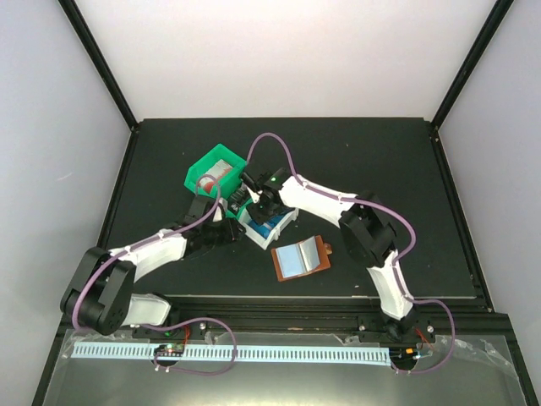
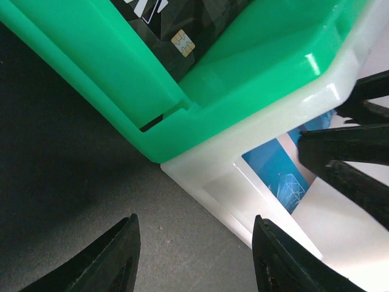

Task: Put the credit cards into the card holder
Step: Pick up the credit card from the storage box.

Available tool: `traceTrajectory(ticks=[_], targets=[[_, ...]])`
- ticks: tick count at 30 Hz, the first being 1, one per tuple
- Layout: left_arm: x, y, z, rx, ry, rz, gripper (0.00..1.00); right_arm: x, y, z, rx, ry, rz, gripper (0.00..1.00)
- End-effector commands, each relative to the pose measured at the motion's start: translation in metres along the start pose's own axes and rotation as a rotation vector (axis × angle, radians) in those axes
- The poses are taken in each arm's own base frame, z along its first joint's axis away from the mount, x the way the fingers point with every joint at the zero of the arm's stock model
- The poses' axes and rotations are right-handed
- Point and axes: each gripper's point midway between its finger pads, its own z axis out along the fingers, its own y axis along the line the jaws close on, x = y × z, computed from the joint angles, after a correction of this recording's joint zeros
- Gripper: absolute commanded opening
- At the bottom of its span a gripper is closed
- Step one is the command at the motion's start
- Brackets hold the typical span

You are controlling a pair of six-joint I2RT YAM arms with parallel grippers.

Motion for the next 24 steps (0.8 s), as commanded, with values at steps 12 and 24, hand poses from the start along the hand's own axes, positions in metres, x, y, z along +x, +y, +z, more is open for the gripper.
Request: traceTrajectory(ticks=[12,24], targets=[[-0.013,-0.010,0.015,0.046,-0.007,0.001,0.49,0.010,0.002,0.030,-0.020,0.080,-0.065,0.44],[-0.003,-0.002,0.026,0.055,0.021,-0.021,0.45,0.011,0.026,-0.007,-0.159,0.028,-0.014,0.19]])
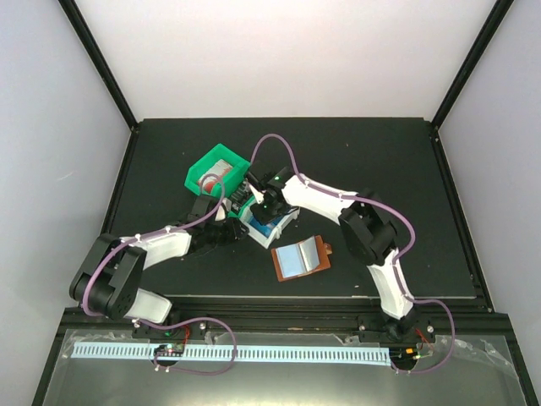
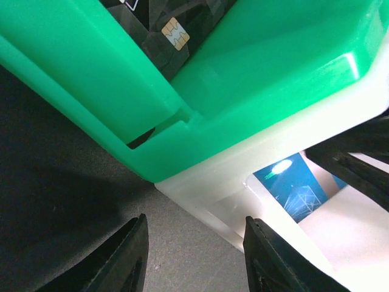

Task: Put the credit cards into the card holder
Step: Pick up the credit card from the storage box.

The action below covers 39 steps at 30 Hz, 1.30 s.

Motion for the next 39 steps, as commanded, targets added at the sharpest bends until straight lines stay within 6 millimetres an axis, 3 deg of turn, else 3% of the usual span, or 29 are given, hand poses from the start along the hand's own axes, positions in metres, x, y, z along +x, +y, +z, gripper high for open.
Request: traceTrajectory(ticks=[1,7,15,25,32,39], targets=[[-0.006,0.001,0.006,0.011,-0.023,-0.010,0.45,0.001,0.036,-0.028,-0.147,-0.035,-0.006,0.19],[-0.007,0.002,0.006,0.003,-0.029,-0.010,0.45,0.004,0.043,-0.038,-0.192,-0.043,-0.015,0.20],[-0.007,0.002,0.004,0.002,-0.036,-0.006,0.45,0.014,0.038,-0.022,-0.170,0.007,-0.031,0.23],[-0.009,-0.001,0.000,0.005,-0.045,0.004,0.45,0.009,0.031,-0.009,-0.126,0.020,-0.051,0.28],[-0.009,-0.003,-0.002,0.015,-0.046,0.012,0.44,0.000,0.053,-0.030,-0.243,-0.039,-0.059,0.26],[-0.009,-0.004,-0.001,0.021,-0.045,0.014,0.44,0.000,0.056,-0.038,-0.262,-0.054,-0.052,0.24]])
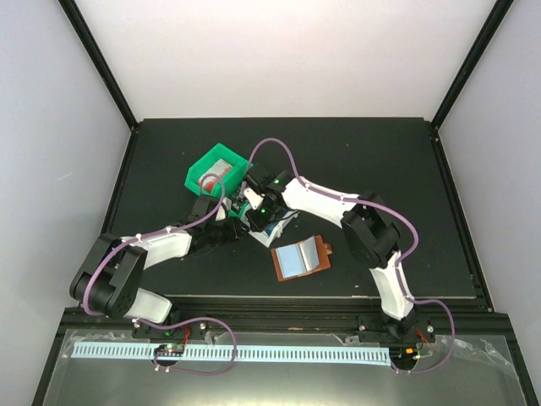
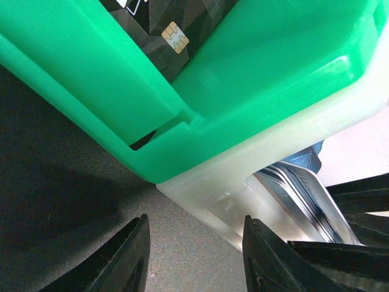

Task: Put the credit cards into the card holder
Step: Pick up the credit card from the storage box.

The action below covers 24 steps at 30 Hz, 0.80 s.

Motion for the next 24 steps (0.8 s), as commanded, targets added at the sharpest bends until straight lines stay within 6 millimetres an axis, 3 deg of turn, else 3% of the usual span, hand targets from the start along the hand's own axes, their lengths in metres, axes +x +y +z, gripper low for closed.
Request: traceTrajectory(ticks=[1,7,14,24], targets=[[-0.005,-0.002,-0.003,0.007,-0.024,0.018,0.44,-0.012,0.017,-0.024,-0.057,-0.074,-0.021,0.24],[-0.006,-0.003,-0.003,0.010,-0.026,0.021,0.44,-0.011,0.022,-0.029,-0.077,-0.083,-0.024,0.23],[-0.009,-0.010,-0.006,0.029,-0.034,0.027,0.44,-0.009,0.022,-0.041,-0.067,-0.109,-0.020,0.14],[-0.018,-0.017,-0.013,0.028,-0.067,0.044,0.45,-0.024,-0.003,-0.066,0.105,-0.222,0.033,0.03]])
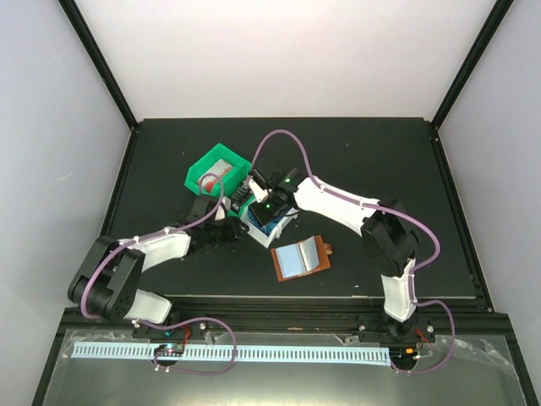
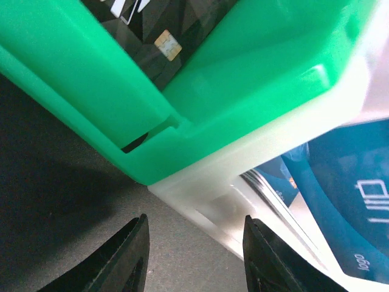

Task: Put the credit cards into the card holder
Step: Pick up the credit card from the storage box, then insert the credit card into the card holder.

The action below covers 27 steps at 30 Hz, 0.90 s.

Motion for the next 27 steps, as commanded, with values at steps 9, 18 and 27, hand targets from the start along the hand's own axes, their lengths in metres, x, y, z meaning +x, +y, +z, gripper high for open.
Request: traceTrajectory(ticks=[9,18,27], targets=[[-0.023,-0.036,-0.040,0.065,-0.132,0.112,0.57,-0.020,-0.015,-0.089,0.146,-0.309,0.088,0.03],[0.018,-0.071,-0.060,0.163,-0.131,0.225,0.67,0.059,-0.024,-0.121,0.055,-0.422,0.300,0.04],[0.074,-0.099,-0.045,0.216,-0.084,0.407,0.65,0.119,-0.040,-0.077,0.013,-0.365,0.421,0.04]])
